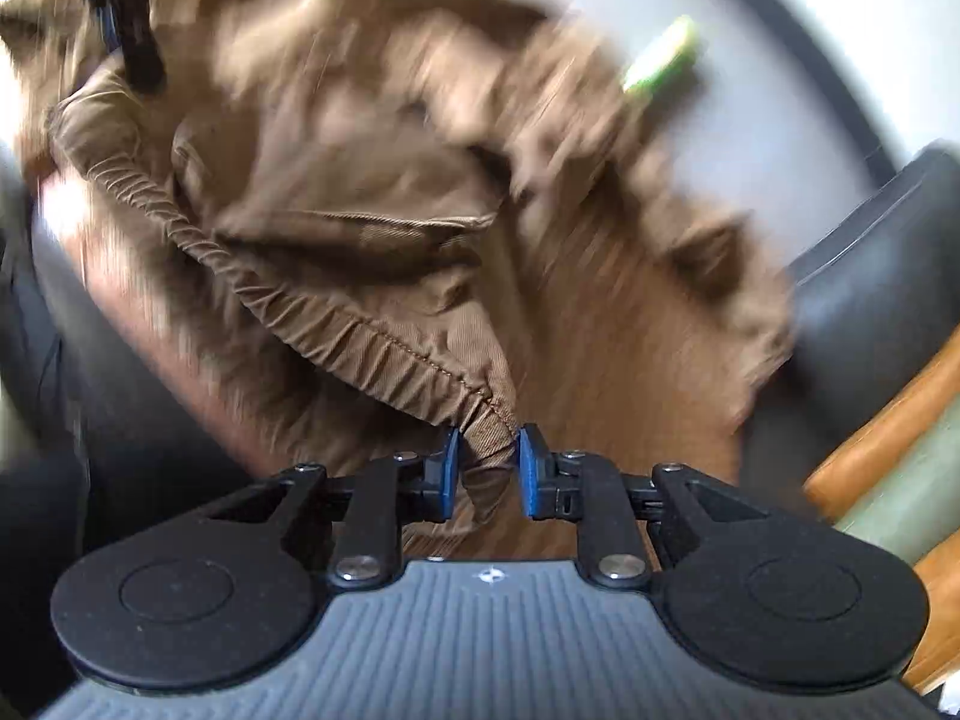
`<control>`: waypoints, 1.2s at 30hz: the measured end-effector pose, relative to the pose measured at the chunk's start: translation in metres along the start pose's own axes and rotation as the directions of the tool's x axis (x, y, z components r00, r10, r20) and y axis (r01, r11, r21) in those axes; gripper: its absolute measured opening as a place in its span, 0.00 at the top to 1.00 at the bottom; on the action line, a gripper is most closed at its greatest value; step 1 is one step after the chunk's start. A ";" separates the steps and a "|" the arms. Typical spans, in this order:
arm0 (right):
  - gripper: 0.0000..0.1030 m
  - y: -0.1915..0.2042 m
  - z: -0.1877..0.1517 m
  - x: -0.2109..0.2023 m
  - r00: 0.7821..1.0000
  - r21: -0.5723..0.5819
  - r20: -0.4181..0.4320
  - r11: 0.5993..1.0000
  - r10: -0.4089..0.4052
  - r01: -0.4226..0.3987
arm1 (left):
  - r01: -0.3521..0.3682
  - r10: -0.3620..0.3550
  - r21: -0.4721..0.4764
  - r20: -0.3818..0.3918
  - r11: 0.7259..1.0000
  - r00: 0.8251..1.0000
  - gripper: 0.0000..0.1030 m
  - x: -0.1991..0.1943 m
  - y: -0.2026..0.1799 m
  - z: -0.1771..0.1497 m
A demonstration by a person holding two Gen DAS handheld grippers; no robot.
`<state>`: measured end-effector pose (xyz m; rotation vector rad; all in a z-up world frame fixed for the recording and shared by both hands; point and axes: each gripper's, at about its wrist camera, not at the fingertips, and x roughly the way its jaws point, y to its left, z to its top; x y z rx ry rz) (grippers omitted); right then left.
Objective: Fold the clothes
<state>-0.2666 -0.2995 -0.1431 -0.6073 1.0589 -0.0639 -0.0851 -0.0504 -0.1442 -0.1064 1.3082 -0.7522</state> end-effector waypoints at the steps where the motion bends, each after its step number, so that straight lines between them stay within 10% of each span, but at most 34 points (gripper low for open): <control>1: 0.70 -0.001 -0.001 -0.001 1.000 0.014 -0.001 1.000 0.010 -0.010 | -0.007 0.007 0.015 -0.004 1.000 1.000 0.69 0.000 0.001 -0.003; 4: 0.51 -0.014 0.000 -0.018 0.999 0.095 0.027 0.995 0.023 -0.026 | -0.061 0.059 0.084 0.025 0.995 0.998 0.66 -0.018 0.007 -0.013; 10: 0.51 -0.048 0.039 -0.093 0.953 0.279 0.274 0.938 0.128 -0.207 | -0.353 0.317 0.246 0.174 0.903 0.932 0.60 -0.073 0.015 -0.024; 16: 0.53 0.036 0.139 -0.068 0.825 0.020 0.430 0.910 0.366 -0.415 | -0.478 0.432 0.386 0.204 0.789 0.878 0.55 -0.073 0.021 -0.066; 20: 0.62 0.094 0.174 -0.026 0.825 -0.149 0.346 0.895 0.446 -0.421 | -0.546 0.481 0.436 0.260 0.715 0.837 0.52 -0.058 0.014 -0.077; 25: 0.66 0.124 0.181 -0.014 0.838 -0.266 0.301 0.884 0.454 -0.384 | -0.517 0.447 0.451 0.260 0.727 0.856 0.52 -0.050 0.010 -0.076; 29: 0.68 0.138 0.182 -0.004 0.858 -0.362 0.272 0.873 0.435 -0.328 | -0.367 0.310 0.337 0.211 0.867 0.927 0.51 -0.066 0.023 -0.070; 36: 0.75 0.138 0.200 0.011 0.866 -0.357 0.271 0.879 0.420 -0.315 | -0.455 0.393 0.386 0.231 0.803 0.890 0.47 -0.045 0.020 -0.074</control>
